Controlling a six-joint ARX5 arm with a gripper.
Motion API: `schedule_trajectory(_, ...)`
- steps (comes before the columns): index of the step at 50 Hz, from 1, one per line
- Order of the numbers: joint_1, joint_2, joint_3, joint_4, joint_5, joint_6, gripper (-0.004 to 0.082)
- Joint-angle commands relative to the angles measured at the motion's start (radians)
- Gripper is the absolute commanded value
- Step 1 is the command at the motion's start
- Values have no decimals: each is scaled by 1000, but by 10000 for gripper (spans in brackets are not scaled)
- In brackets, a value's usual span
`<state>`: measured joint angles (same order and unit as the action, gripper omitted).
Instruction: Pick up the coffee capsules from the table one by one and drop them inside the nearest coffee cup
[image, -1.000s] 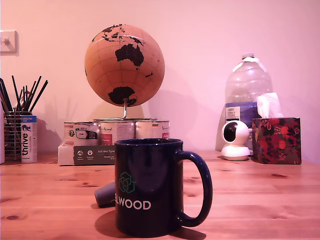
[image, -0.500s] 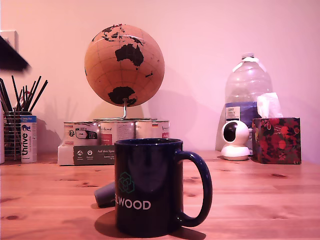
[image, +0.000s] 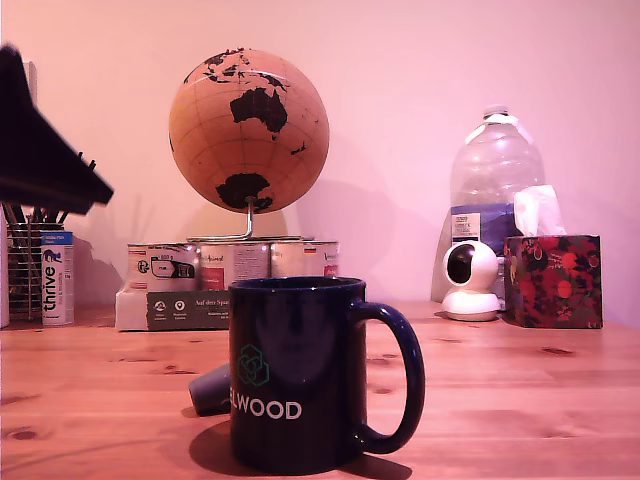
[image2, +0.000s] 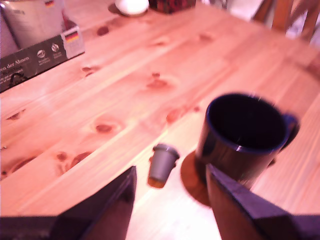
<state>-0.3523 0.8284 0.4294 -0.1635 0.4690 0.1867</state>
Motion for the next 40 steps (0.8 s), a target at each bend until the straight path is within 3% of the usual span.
schedule_trajectory(1,-2,11,-16,11,-6,53,404)
schedule_trajectory(10,-2,37,-17,30,-5,110,414)
schedule_trajectory(19,-6,64,-20,40,-6,124,417)
schedule_trajectory(40,-52,191,-53,159,-5,134,534)
